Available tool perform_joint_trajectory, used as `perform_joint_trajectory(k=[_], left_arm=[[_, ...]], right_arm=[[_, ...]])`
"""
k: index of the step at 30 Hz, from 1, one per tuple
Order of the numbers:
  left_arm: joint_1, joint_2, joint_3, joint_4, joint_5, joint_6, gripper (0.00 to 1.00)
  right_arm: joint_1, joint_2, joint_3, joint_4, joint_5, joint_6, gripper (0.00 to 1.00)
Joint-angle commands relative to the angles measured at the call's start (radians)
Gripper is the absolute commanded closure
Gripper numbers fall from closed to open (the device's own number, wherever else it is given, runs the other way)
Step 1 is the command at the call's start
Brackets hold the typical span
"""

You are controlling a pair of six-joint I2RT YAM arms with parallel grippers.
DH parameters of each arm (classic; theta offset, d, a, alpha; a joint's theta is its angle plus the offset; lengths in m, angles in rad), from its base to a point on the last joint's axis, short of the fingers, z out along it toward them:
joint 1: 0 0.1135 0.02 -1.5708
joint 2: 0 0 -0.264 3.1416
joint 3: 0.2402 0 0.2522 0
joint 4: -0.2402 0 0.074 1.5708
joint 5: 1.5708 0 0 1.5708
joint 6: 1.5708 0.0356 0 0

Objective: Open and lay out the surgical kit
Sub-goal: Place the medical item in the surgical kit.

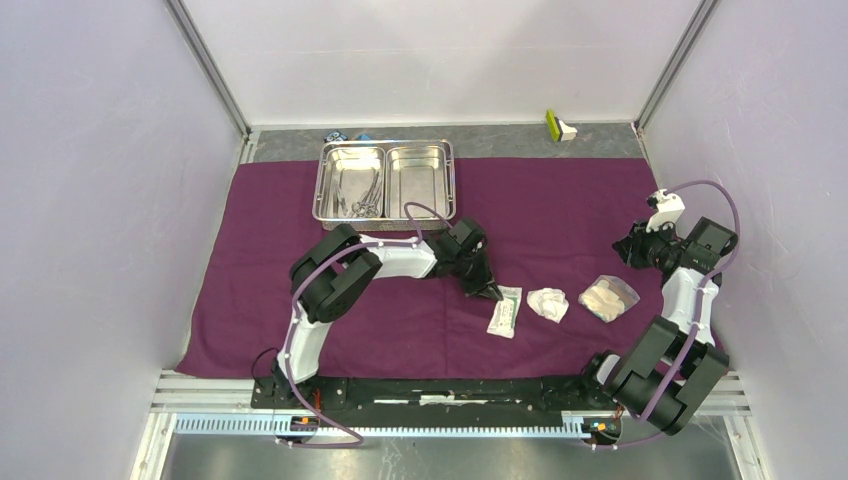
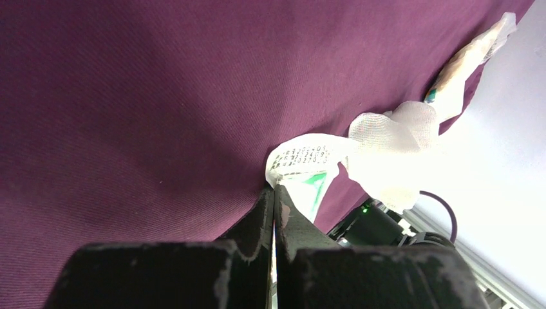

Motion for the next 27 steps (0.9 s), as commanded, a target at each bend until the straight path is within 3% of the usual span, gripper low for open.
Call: perform_joint_trajectory(k=[1, 27], left_arm=[[0.002, -0.056, -0.016, 0.043, -0.009, -0.075, 0.98], [0.034, -0.005, 0.079, -0.026, -0.056, -0.053, 0.98]], right_arm=[[-0.001, -0.012, -0.008, 0.008, -0.023, -0.012, 0.75], [-0.001, 0.002, -0.005, -0.003, -0.034, -0.023, 0.75]])
